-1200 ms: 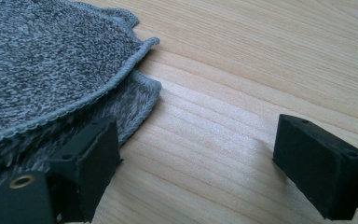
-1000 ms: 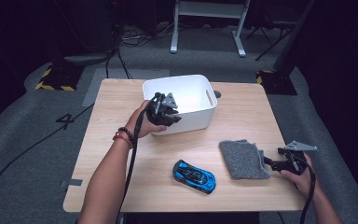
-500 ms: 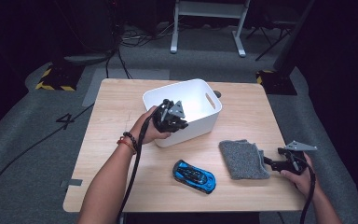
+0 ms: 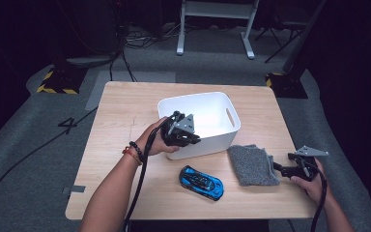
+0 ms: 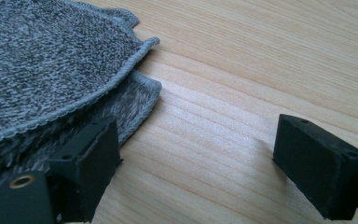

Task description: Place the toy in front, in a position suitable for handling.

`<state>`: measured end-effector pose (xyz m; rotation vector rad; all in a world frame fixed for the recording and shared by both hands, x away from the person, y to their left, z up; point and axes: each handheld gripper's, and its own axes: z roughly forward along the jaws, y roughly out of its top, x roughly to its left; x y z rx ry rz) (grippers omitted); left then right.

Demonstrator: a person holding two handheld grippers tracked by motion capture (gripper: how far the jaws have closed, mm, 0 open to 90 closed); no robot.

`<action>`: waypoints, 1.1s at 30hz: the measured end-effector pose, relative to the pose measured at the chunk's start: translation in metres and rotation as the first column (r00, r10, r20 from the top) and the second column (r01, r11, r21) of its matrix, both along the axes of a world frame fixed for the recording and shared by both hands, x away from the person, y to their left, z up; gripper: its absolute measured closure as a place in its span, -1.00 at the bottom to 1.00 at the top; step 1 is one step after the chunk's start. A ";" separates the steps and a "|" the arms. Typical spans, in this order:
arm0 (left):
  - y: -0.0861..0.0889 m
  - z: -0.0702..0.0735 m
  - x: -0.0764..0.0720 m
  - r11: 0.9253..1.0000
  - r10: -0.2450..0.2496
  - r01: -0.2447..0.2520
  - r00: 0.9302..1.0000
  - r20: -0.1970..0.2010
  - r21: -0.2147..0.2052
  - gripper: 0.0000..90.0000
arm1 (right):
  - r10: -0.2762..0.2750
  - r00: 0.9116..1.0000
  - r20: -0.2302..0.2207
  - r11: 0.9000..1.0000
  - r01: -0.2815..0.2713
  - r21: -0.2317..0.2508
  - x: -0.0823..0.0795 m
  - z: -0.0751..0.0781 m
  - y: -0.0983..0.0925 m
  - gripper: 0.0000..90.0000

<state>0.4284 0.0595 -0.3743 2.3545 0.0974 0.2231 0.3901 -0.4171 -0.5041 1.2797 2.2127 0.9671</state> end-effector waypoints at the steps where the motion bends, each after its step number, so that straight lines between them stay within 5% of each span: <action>1: 0.002 0.000 -0.001 1.000 0.021 -0.021 1.000 0.001 -0.014 0.89 | 0.000 1.000 0.000 1.000 0.000 0.000 0.000 0.000 0.000 -0.68; 6: 0.015 0.009 -0.001 0.985 0.146 -0.146 0.989 -0.008 -0.086 0.18 | 0.000 1.000 0.000 1.000 0.000 0.000 0.000 0.000 0.000 -0.68; 8: 0.021 0.013 -0.004 0.971 0.222 -0.220 0.975 0.005 -0.097 -0.15 | 0.000 1.000 0.000 1.000 0.000 0.000 0.000 0.000 0.000 -0.68; 11: 0.030 0.019 -0.011 0.945 0.304 -0.298 0.952 0.026 -0.138 -0.37 | -0.001 1.000 0.000 1.000 0.001 -0.001 0.000 0.000 0.000 -0.68; 13: 0.036 0.020 -0.017 0.920 0.375 -0.363 0.925 0.065 -0.146 -0.51 | -0.001 1.000 0.000 1.000 0.001 0.000 0.000 0.000 0.000 -0.68; 15: 0.041 0.018 -0.020 0.887 0.455 -0.438 0.885 0.105 -0.146 -0.53 | -0.001 1.000 0.000 1.000 0.001 0.000 0.000 0.000 0.000 -0.68; 19: 0.052 0.009 -0.018 0.819 0.569 -0.555 0.817 0.090 -0.145 -0.56 | -0.001 1.000 0.000 1.000 0.001 0.000 0.000 0.000 0.000 -0.68; 24: 0.058 -0.002 -0.006 0.720 0.691 -0.681 0.721 0.051 -0.131 -0.56 | -0.001 1.000 0.000 1.000 0.001 -0.001 0.000 0.000 0.001 -0.68; 26: 0.058 -0.007 0.000 0.706 0.705 -0.699 0.708 0.027 -0.116 -0.36 | -0.001 1.000 -0.001 1.000 0.001 -0.001 0.000 0.000 0.001 -0.68; 28: 0.054 -0.011 0.007 0.682 0.731 -0.725 0.681 0.053 -0.094 -0.32 | -0.001 1.000 -0.001 1.000 0.001 -0.002 0.000 0.000 0.001 -0.68; 29: 0.053 -0.013 0.009 0.657 0.754 -0.748 0.654 0.059 -0.096 -0.26 | 0.000 1.000 0.000 1.000 0.000 -0.001 0.000 0.000 0.001 -0.68; 30: 0.053 -0.015 0.013 0.647 0.762 -0.756 0.645 0.060 -0.095 -0.18 | 0.000 1.000 0.000 1.000 0.000 -0.002 0.000 0.000 0.001 -0.68; 31: 0.054 -0.016 0.017 0.643 0.764 -0.759 0.644 0.024 -0.097 -0.08 | 0.000 1.000 0.000 1.000 0.000 -0.001 0.000 0.000 0.001 -0.68; 33: 0.054 -0.019 0.023 0.627 0.776 -0.770 0.631 0.004 -0.115 -0.06 | -0.001 1.000 -0.001 1.000 0.001 -0.001 0.000 0.000 0.001 -0.68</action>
